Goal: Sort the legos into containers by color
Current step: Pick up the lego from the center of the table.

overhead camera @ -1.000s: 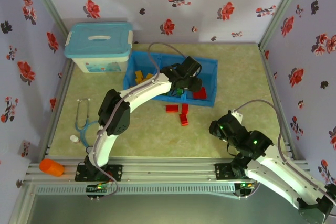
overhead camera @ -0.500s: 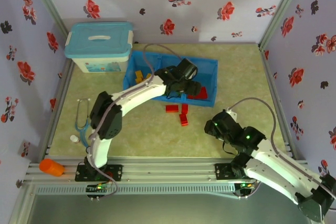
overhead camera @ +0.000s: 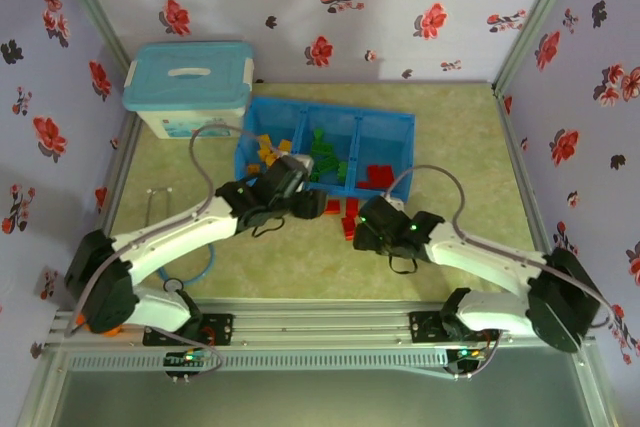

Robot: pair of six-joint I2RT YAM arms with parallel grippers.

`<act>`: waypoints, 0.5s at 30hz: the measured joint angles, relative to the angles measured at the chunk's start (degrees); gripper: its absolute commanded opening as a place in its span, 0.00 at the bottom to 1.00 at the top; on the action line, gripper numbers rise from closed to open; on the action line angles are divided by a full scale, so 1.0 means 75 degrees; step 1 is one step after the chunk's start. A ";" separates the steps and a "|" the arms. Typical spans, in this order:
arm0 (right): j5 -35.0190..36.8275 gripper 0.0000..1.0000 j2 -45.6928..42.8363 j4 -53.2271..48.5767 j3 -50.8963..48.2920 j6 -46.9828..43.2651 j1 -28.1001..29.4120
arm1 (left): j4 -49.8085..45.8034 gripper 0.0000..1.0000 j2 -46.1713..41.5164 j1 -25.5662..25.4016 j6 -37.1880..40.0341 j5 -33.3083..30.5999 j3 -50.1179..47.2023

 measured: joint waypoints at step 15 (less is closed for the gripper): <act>-0.0256 0.57 0.3252 0.0382 0.1888 -0.0886 0.0009 | -0.0058 0.65 -0.3264 0.0050 -0.1008 -0.0542 -0.3255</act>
